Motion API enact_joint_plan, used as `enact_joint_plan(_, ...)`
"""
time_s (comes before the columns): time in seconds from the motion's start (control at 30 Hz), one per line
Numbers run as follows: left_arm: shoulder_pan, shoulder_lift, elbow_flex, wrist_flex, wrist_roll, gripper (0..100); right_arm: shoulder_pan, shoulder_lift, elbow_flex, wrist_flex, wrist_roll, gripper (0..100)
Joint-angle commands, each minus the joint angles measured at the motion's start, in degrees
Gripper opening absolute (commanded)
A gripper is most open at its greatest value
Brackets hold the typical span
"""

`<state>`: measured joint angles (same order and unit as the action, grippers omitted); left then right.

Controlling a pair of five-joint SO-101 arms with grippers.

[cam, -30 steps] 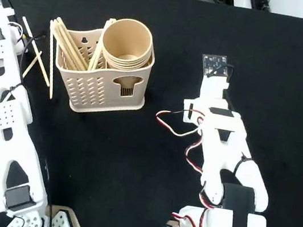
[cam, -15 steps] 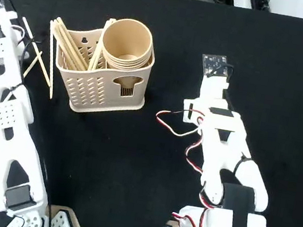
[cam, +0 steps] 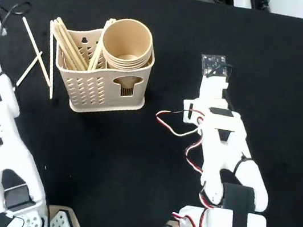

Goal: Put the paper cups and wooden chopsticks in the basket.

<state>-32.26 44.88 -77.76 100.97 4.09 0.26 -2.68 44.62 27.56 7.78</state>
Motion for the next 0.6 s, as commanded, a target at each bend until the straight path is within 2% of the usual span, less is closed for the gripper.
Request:
enact_joint_plan(0.0, 1.5, -18.5, 19.1, 0.1, 0.4, 3, -1.1, -0.2, -3.1, 0.3, 0.9, 1.1)
enact_joint_plan(0.27, 4.5, -45.1, 41.7, -3.5, 0.7, 3, -1.1, -0.2, -2.9, 0.3, 0.9, 1.1)
enact_joint_plan(0.43, 4.8, -64.0, 58.4, -14.0, 2.5, 3, -1.1, -0.2, -2.9, 0.3, 0.9, 1.1)
enact_joint_plan(0.57, 4.8, -83.7, 74.6, -26.3, 4.6, 3, -1.1, -0.2, -2.9, 0.3, 0.9, 1.1)
